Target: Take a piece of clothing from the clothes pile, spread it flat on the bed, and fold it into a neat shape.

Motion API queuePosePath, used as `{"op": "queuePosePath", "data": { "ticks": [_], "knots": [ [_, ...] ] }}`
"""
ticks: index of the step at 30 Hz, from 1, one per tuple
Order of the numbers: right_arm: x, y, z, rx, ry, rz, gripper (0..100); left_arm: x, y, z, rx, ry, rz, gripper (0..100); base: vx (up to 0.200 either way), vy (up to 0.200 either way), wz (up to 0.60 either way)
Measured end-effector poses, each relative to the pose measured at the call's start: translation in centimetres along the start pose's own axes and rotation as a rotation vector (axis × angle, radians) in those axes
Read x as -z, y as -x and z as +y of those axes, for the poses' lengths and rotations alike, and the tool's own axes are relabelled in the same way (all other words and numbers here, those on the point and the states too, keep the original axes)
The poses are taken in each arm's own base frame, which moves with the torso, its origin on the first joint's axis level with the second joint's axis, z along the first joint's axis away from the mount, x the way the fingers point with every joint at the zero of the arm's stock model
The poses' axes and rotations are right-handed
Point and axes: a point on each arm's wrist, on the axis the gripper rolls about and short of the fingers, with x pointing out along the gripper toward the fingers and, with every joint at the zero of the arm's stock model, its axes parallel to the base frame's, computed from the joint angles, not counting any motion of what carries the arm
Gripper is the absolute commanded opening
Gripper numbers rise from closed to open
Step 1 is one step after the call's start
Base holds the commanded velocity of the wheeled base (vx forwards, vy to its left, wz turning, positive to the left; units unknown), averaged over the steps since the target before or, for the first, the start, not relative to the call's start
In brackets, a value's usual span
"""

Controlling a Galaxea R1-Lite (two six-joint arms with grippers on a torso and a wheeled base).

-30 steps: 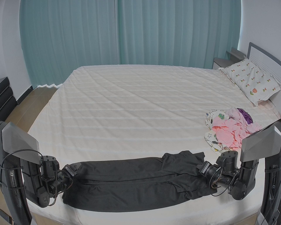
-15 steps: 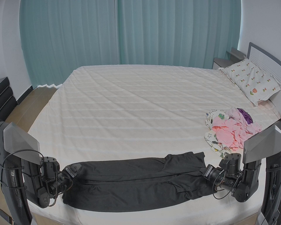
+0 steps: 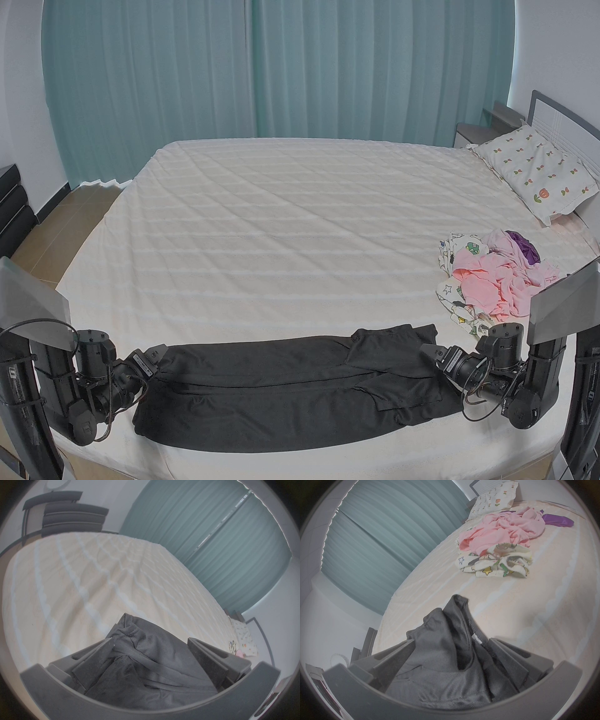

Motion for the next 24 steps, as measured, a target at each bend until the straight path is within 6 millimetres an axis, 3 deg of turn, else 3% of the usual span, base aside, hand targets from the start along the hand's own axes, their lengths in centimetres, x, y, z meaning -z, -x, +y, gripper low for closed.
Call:
{"op": "queuePosePath", "data": {
  "ticks": [7,17,24],
  "knots": [
    [-0.7,0.3,-0.2,0.004,-0.013,-0.023,100,-0.6,2.4,-0.3,0.007,-0.141,-0.005,100,0.000,0.000,0.00],
    [-0.7,0.5,-0.3,0.008,-0.013,-0.021,100,-0.6,4.2,-0.1,0.008,-0.201,0.099,100,0.000,0.000,0.00],
    [-0.6,0.6,-0.2,0.008,-0.010,-0.018,100,-0.7,4.2,0.1,-0.009,-0.188,0.103,100,-0.200,0.000,0.00]
  ]
}}
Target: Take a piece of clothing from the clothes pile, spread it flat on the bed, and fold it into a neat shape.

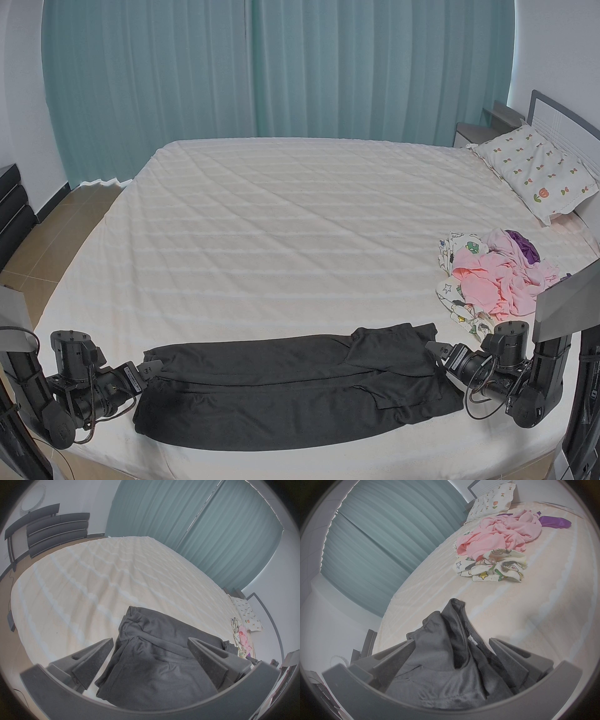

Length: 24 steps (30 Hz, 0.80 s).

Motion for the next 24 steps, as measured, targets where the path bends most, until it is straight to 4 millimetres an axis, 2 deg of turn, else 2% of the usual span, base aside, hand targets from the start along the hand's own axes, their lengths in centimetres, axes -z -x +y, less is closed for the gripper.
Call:
{"op": "queuePosePath", "data": {
  "ticks": [2,15,24],
  "knots": [
    [0.0,0.0,0.0,0.000,0.000,0.000,100,0.1,-0.1,0.1,-0.005,0.001,0.008,100,-0.200,0.000,0.00],
    [0.1,-0.1,0.0,0.001,0.002,0.004,100,1.5,-1.8,1.1,-0.054,0.009,0.101,100,0.000,0.000,0.00],
    [0.2,-0.1,0.0,0.002,0.003,0.009,100,1.6,-3.4,1.6,-0.085,0.021,0.121,100,0.000,0.000,0.00]
  ]
}}
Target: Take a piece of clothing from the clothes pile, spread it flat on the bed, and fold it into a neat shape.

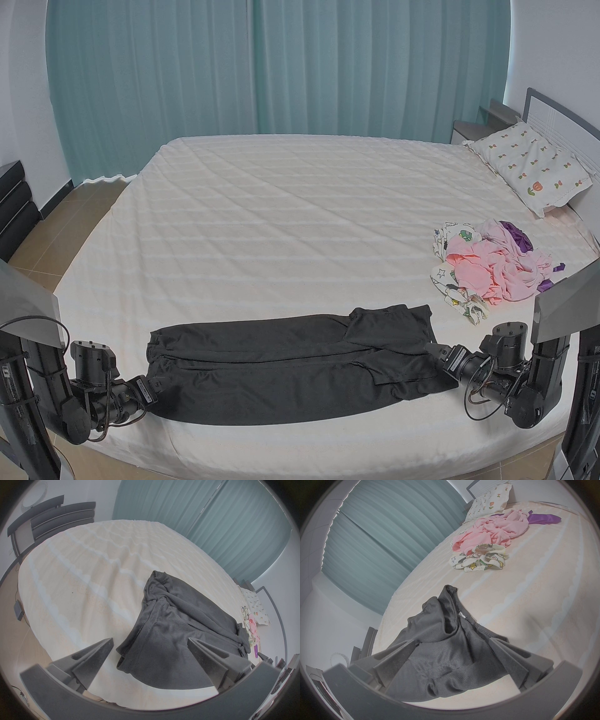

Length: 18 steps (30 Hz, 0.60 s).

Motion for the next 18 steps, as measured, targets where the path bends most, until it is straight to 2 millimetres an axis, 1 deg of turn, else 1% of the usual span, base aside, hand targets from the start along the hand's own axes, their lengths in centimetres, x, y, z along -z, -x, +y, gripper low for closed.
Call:
{"op": "queuePosePath", "data": {
  "ticks": [6,7,11,18],
  "knots": [
    [0.0,0.0,0.0,0.001,0.000,0.002,100,0.1,-0.5,0.4,-0.019,0.008,0.013,100,0.000,0.000,0.00],
    [0.0,0.0,0.0,0.001,0.000,0.002,100,0.1,-0.6,0.4,-0.022,0.010,0.013,0,0.000,0.000,0.00],
    [0.1,0.0,0.0,0.001,0.000,0.002,100,0.2,-0.9,0.7,-0.039,0.034,0.018,0,0.000,0.000,0.00],
    [0.1,0.0,0.0,0.001,0.000,0.003,100,0.6,-0.5,1.1,-0.063,0.044,0.034,0,0.000,0.000,0.00]
  ]
}}
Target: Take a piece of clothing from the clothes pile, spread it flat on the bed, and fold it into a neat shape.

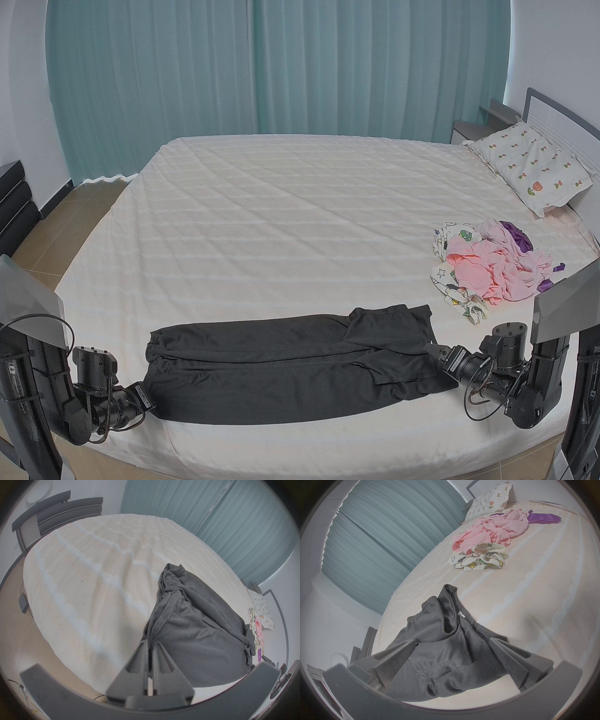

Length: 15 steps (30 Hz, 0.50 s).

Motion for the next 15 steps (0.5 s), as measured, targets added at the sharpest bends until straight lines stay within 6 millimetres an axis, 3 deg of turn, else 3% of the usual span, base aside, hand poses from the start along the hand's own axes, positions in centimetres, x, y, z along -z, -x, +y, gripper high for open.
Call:
{"op": "queuePosePath", "data": {
  "ticks": [15],
  "knots": [
    [0.06,0.06,-0.02,0.002,0.002,0.002,100,0.53,0.60,0.38,-0.061,-0.033,0.000,0,0.000,0.000,0.00]
  ]
}}
